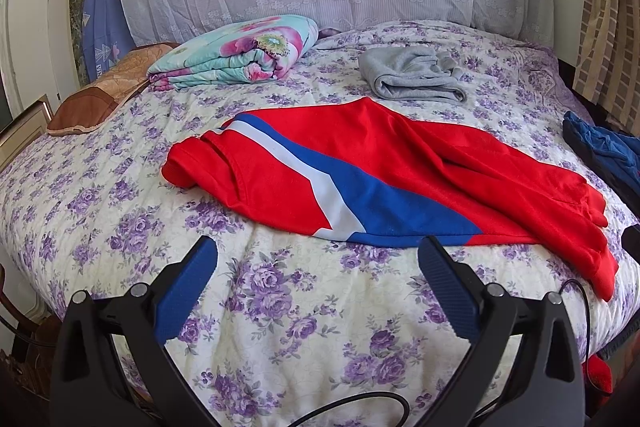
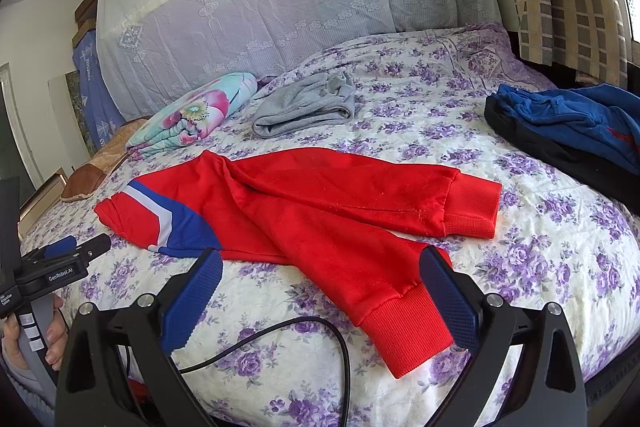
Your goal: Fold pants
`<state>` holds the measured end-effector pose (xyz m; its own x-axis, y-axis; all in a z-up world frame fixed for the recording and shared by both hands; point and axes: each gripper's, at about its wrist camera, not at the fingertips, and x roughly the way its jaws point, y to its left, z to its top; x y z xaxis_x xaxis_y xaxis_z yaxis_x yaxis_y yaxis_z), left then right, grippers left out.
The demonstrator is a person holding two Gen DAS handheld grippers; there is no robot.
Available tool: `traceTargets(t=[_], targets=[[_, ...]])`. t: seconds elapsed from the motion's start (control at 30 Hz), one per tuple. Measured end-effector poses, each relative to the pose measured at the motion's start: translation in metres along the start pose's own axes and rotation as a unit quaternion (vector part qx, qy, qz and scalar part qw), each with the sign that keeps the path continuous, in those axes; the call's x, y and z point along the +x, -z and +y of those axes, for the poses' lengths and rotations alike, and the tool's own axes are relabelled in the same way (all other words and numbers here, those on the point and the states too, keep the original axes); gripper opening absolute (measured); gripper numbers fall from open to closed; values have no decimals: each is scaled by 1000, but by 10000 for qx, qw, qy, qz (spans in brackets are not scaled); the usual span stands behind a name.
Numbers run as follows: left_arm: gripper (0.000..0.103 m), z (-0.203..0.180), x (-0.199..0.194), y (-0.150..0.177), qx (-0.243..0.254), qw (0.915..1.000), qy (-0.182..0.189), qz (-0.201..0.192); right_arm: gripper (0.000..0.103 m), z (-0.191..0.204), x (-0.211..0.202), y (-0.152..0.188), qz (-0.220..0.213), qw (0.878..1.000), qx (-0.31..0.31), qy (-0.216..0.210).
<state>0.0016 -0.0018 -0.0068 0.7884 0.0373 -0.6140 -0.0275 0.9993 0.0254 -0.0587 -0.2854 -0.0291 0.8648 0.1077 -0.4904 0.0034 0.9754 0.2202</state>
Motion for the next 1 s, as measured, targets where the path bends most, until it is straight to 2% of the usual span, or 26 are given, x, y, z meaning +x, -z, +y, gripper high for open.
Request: traceTargets(t=[1.0], targets=[[98, -1, 0, -1, 3, 10000, -5, 1, 99, 1, -1, -2, -28, 10000, -9, -10]])
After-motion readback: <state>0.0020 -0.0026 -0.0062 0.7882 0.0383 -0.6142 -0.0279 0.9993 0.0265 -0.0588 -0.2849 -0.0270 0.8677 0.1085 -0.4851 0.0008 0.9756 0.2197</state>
